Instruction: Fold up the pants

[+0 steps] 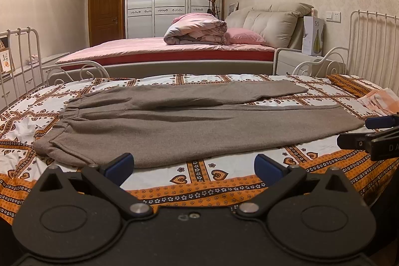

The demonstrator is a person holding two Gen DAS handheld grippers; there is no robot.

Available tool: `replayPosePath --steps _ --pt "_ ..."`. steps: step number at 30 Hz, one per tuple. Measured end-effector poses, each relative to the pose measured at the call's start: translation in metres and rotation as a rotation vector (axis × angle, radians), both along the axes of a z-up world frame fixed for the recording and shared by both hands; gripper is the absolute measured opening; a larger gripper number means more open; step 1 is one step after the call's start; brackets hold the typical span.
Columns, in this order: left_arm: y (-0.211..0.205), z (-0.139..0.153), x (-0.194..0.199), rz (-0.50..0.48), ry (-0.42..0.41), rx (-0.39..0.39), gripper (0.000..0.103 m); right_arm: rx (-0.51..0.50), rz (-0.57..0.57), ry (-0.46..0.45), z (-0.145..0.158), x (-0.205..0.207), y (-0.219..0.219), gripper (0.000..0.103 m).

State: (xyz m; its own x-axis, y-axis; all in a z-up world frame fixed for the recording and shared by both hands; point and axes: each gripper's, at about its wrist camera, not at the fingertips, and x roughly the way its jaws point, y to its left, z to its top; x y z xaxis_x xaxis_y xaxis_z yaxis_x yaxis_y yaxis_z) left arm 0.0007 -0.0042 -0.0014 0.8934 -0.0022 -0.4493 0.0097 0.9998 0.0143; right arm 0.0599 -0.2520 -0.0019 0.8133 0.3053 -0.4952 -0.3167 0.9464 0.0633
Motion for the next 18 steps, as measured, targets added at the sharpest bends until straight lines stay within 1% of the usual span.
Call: replayPosePath --steps 18 --pt "0.0000 -0.0016 0.0002 -0.005 0.004 0.003 0.097 -0.006 0.005 0.003 -0.0036 0.0012 0.0009 0.103"
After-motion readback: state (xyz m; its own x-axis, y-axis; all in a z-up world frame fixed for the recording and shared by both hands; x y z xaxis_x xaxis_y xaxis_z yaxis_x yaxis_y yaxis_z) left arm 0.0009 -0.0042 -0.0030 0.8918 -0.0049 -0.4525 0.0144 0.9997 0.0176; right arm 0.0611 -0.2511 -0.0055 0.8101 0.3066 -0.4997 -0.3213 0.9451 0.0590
